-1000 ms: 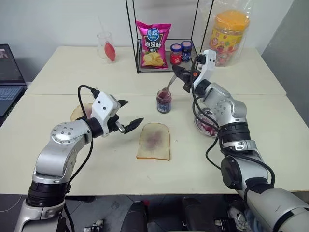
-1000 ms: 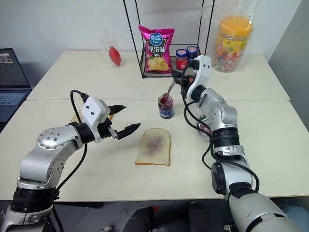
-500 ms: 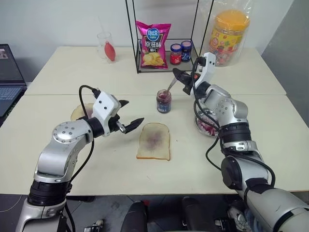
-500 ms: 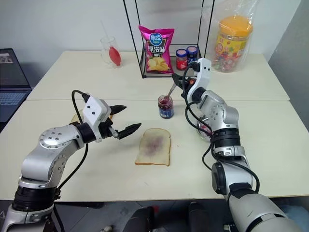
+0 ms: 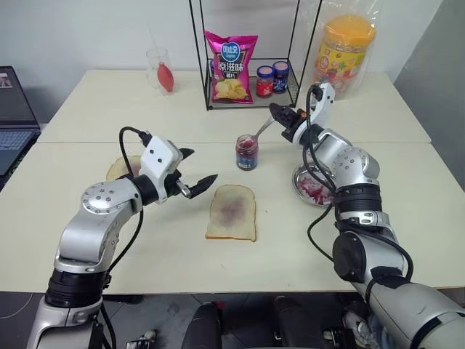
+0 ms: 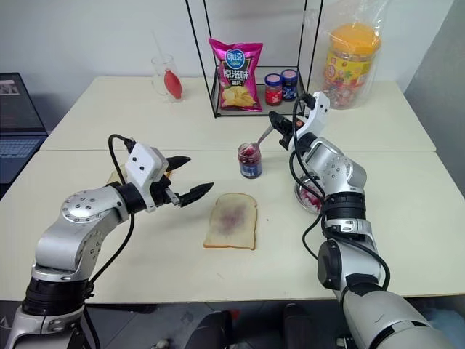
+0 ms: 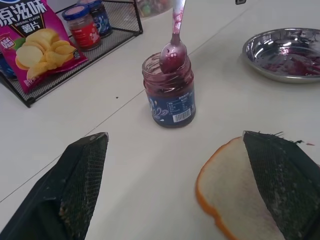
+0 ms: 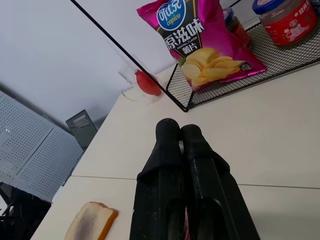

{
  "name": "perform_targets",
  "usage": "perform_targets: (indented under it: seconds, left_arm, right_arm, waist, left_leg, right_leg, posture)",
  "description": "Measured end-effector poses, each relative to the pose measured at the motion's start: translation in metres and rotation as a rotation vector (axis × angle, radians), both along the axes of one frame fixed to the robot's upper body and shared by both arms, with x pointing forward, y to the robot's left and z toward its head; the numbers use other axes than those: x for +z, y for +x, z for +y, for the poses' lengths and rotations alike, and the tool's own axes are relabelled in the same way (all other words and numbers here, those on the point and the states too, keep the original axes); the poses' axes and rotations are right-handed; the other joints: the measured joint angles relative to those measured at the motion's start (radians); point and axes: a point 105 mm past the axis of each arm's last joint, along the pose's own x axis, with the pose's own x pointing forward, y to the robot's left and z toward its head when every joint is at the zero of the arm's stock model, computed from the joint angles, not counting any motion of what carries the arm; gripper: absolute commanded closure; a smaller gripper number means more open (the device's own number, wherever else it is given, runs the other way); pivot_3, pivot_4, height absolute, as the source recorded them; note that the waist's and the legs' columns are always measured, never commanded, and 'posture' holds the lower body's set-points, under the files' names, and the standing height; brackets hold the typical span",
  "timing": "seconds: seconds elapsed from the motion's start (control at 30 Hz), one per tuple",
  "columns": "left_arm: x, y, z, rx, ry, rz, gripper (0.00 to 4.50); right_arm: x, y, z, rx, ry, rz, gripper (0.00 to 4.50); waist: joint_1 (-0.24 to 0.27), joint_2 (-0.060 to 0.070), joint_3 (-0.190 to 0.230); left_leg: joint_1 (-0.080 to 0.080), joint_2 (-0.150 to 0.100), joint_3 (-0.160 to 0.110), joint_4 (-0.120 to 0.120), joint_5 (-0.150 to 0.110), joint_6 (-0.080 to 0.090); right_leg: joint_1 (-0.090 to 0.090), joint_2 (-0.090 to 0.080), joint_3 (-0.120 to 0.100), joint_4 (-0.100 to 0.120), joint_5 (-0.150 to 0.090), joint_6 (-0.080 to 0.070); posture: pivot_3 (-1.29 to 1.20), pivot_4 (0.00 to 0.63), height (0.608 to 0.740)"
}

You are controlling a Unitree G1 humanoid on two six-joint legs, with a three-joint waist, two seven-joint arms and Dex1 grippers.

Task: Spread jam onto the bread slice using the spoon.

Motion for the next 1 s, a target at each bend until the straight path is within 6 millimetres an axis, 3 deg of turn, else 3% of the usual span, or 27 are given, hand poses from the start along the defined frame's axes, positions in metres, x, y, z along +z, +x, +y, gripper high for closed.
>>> perform_targets:
  seconds: [0.77,1.0]
  left_arm:
    - [0.002,0.002,-0.004,-0.009,-0.013,-0.012,0.0]
    - [0.007,0.0,-0.004,-0.022,-0.062,-0.019,0.0]
  right_arm:
    - [0.007,0.002,-0.004,-0.011,0.092,0.027,4.48]
    - [0.02,0.0,-0.001,0.018,0.139,0.025,4.48]
  waist:
    - [0.0,0.0,0.0]
    - [0.0,0.0,0.0]
  left_leg:
    - [0.0,0.0,0.0,0.0,0.0,0.0]
    - [0.0,0.0,0.0,0.0,0.0,0.0]
  right_leg:
    - [0.0,0.0,0.0,0.0,0.0,0.0]
    - [0.0,0.0,0.0,0.0,0.0,0.0]
  posture:
    - [0.0,0.15,0.74]
    - [0.0,0.15,0.74]
